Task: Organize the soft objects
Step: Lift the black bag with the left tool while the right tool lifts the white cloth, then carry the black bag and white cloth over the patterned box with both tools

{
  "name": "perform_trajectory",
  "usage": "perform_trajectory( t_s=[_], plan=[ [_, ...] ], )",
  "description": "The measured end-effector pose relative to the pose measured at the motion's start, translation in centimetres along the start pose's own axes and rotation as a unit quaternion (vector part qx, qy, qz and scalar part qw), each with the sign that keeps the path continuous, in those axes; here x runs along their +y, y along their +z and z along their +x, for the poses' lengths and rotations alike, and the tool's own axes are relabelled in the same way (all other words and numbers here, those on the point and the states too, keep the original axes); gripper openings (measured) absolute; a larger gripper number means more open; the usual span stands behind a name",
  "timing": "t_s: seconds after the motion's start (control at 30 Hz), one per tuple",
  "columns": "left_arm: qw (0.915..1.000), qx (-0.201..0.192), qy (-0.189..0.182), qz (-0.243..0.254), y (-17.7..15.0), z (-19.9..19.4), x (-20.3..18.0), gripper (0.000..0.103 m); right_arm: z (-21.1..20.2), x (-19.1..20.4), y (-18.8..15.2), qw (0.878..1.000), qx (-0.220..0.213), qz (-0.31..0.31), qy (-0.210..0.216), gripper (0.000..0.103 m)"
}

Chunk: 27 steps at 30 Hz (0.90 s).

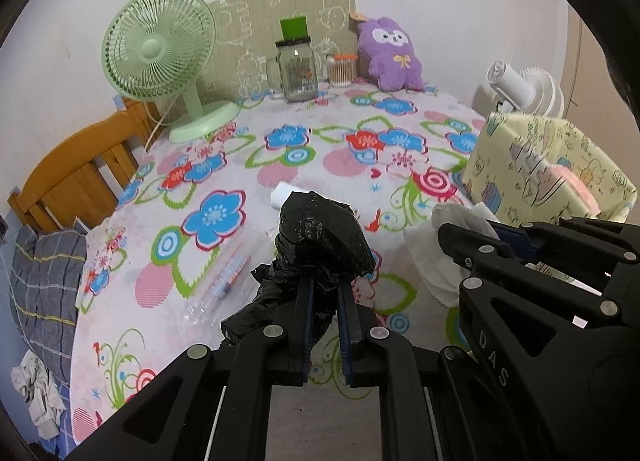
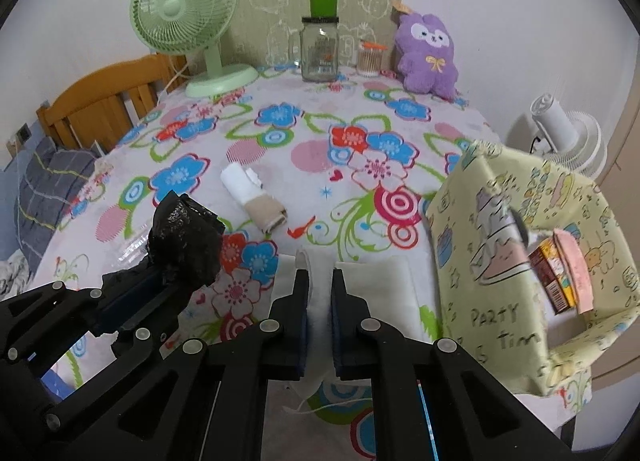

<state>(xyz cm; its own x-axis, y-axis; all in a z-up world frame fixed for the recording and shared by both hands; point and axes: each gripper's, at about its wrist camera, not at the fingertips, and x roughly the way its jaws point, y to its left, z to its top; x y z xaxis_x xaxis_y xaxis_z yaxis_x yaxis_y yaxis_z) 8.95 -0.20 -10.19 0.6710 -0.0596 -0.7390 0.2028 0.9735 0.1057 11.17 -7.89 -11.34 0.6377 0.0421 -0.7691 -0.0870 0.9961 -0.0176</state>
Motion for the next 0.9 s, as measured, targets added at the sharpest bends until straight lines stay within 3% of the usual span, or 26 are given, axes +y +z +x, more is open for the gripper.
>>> perform_trajectory(
  t_s=[0.9],
  plan=[
    [0.9967, -0.080, 0.001, 0.008, 5.1, -6.4, -3.1, 0.008, -8.2, -3.6, 4.1, 0.995, -0.096, -0.009, -0.004, 0.011]
  ],
)
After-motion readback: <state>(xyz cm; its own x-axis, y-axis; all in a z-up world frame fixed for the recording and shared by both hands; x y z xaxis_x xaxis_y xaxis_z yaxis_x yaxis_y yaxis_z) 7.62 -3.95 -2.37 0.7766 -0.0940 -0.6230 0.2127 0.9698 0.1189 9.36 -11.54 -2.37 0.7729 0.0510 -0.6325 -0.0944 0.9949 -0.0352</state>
